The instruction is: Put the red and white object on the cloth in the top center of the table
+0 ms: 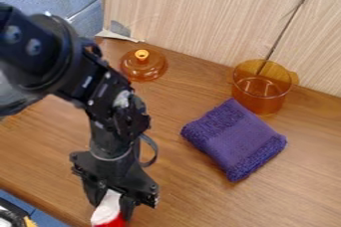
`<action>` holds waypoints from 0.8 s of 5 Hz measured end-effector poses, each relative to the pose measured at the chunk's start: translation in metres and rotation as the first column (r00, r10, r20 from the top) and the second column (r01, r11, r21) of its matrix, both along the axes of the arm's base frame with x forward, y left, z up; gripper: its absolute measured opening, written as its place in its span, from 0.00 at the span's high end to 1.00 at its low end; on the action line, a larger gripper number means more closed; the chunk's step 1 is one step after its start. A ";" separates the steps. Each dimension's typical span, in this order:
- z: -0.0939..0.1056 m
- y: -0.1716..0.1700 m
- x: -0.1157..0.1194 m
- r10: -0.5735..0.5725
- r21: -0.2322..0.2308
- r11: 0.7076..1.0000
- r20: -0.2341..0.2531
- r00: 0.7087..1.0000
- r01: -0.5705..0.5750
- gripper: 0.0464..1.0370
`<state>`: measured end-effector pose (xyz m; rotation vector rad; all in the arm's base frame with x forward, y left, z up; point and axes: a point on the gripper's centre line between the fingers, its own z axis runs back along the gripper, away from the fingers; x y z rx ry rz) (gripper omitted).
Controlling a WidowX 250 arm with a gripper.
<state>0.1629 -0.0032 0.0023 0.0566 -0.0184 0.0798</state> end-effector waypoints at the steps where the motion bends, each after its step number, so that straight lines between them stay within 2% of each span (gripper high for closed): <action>1: 0.003 -0.001 0.001 -0.018 -0.005 1.000 0.007 1.000 0.018 0.46; 2: 0.011 -0.002 0.008 -0.069 -0.014 0.997 0.045 0.997 0.069 0.46; 3: 0.031 -0.001 0.020 -0.096 -0.010 0.995 0.105 0.990 0.098 0.46; 4: 0.049 -0.009 0.046 -0.130 0.009 0.991 0.177 0.976 0.131 0.46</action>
